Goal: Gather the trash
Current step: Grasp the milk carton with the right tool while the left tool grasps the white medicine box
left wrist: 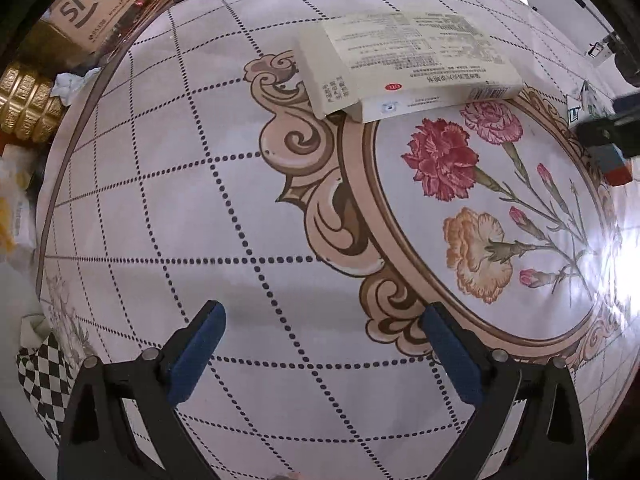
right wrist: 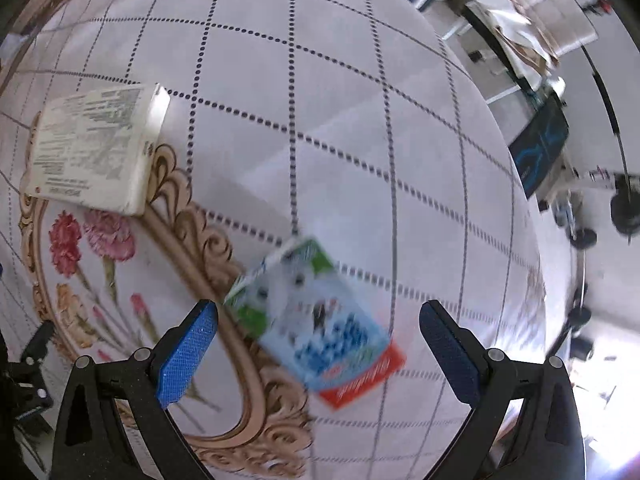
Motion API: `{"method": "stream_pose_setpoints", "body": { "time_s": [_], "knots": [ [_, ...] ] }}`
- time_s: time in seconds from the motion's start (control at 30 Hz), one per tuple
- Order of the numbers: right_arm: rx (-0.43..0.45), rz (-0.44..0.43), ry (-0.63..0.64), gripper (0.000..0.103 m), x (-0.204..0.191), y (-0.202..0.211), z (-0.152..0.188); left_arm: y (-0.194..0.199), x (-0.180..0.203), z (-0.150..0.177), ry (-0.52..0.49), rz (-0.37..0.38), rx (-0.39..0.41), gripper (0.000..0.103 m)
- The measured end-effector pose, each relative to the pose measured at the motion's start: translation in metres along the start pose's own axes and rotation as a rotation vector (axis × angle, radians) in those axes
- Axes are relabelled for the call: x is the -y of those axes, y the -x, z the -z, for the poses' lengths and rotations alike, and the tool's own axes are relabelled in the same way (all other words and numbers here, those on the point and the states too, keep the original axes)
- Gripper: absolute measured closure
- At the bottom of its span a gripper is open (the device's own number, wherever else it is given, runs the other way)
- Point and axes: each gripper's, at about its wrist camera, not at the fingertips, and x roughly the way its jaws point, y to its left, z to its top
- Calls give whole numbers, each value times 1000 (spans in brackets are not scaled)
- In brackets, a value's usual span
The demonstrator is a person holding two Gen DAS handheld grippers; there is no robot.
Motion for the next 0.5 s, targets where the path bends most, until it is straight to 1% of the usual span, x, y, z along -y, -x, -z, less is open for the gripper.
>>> {"method": "stream_pose_setpoints", "body": {
  "time_s": [0.1, 0.13, 0.17, 0.2, 0.23, 0.27, 0.3, 0.4, 0.5],
  "knots": [
    [-35, -35, 34, 2, 1, -12, -8, 1, -5, 1, -8, 12, -1, 0],
    [-39, -56, 33, 5, 3, -15, -10, -1, -8, -3, -9, 14, -3, 0],
    [-41, -75, 26, 5, 7, -16, -10, -1, -8, -4, -12, 12, -8, 1],
    [-41, -105, 18, 11, 10, -17, -9, -1, -8, -5, -20, 6, -12, 1],
    [-42, -156, 0, 22, 15, -16, -8, 0, -6, -8, -38, -6, -15, 1],
    [-31, -163, -31, 28, 20, -13, -5, 1, 0, -12, -67, -22, -16, 1],
    [-33, -169, -58, 31, 25, -13, -2, 3, 8, -18, -97, -29, -8, 1],
    [-55, -217, -241, 31, 44, -14, 29, 17, 24, -36, -245, -75, 41, 1],
    [-57, -272, -382, 31, 54, -15, 60, 35, 46, -67, -446, -156, 111, 1]
  ]
}}
